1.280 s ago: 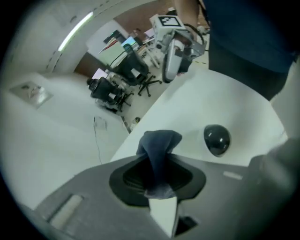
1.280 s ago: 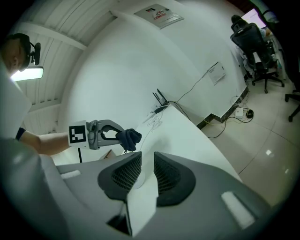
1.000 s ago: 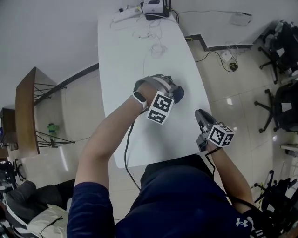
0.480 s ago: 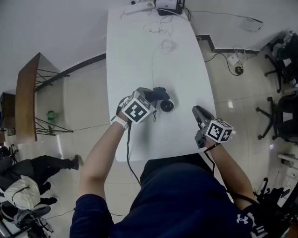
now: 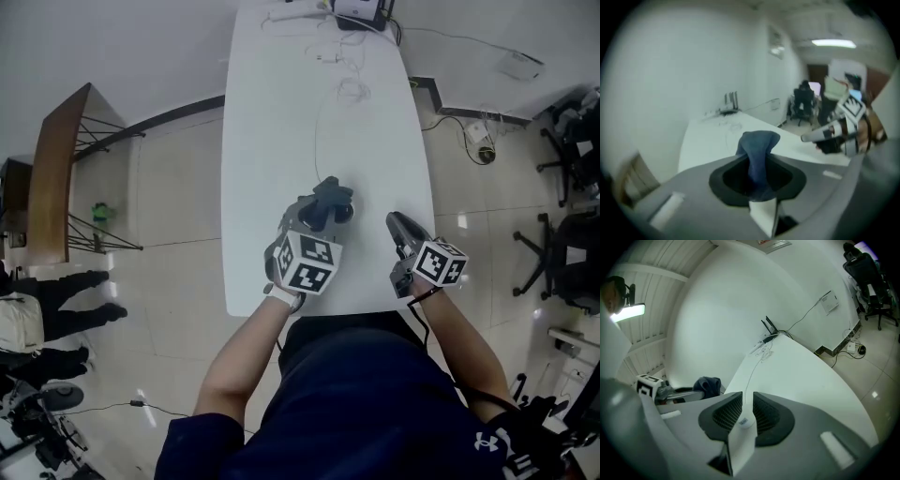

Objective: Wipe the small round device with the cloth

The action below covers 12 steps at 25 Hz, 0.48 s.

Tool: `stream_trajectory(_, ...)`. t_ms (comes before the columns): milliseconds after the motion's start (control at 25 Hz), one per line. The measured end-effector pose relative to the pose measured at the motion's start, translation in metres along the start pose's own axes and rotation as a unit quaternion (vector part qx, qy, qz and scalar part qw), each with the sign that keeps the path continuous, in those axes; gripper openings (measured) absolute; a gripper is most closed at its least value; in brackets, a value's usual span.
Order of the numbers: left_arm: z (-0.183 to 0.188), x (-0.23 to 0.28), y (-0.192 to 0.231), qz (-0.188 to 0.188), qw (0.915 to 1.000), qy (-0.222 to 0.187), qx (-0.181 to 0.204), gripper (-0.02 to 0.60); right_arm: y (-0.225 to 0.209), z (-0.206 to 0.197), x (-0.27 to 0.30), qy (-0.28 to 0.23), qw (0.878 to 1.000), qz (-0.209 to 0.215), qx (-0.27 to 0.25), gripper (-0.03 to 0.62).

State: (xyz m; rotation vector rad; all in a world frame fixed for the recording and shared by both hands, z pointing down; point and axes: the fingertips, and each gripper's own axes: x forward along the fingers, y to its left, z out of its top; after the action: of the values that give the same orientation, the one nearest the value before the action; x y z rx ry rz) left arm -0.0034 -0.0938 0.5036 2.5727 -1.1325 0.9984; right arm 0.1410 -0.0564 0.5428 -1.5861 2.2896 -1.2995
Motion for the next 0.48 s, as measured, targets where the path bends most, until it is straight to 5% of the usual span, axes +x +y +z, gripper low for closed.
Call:
stream_trajectory(40, 0.008, -0.002, -0.014, 0.019, 0.9922, -0.013, 0.122, 0.083, -0.002, 0.000, -0.001, 0.001, 1.000, -0.001, 0.001, 0.077)
stream_trajectory(80, 0.013, -0.005, -0.031, 0.035, 0.9682, -0.020, 0.247, 0.083, -0.004, 0.000, -0.002, 0.002, 1.000, -0.002, 0.003, 0.077)
stream_trajectory(120, 0.013, -0.006, -0.047, 0.048, 0.9319, -0.022, 0.359, 0.083, -0.007, 0.000, -0.002, 0.003, 1.000, -0.003, 0.005, 0.077)
stream_trajectory(200, 0.002, -0.008, -0.072, 0.065, 0.8605, -0.017, 0.505, 0.083, -0.010, 0.000, -0.004, 0.003, 1.000, -0.003, 0.009, 0.075)
stream_trajectory(240, -0.007, -0.008, -0.079, 0.066, 0.8445, -0.015, 0.531, 0.081, -0.011, 0.000, -0.004, 0.004, 1.000, -0.003, 0.010, 0.075)
stream_trajectory(280, -0.018, -0.009, -0.082, 0.065, 0.8439, -0.013, 0.532, 0.081, -0.012, 0.000, -0.004, 0.004, 1.000, -0.003, 0.010, 0.075)
stream_trajectory(320, -0.028, -0.010, -0.081, 0.063, 0.8532, -0.010, 0.518, 0.081, -0.012, 0.000, -0.004, 0.005, 1.000, -0.003, 0.009, 0.075)
stream_trajectory(480, -0.058, -0.014, -0.066, 0.040, 0.9309, 0.001, 0.363, 0.083, -0.013, 0.001, -0.002, 0.010, 1.000, -0.002, 0.007, 0.075)
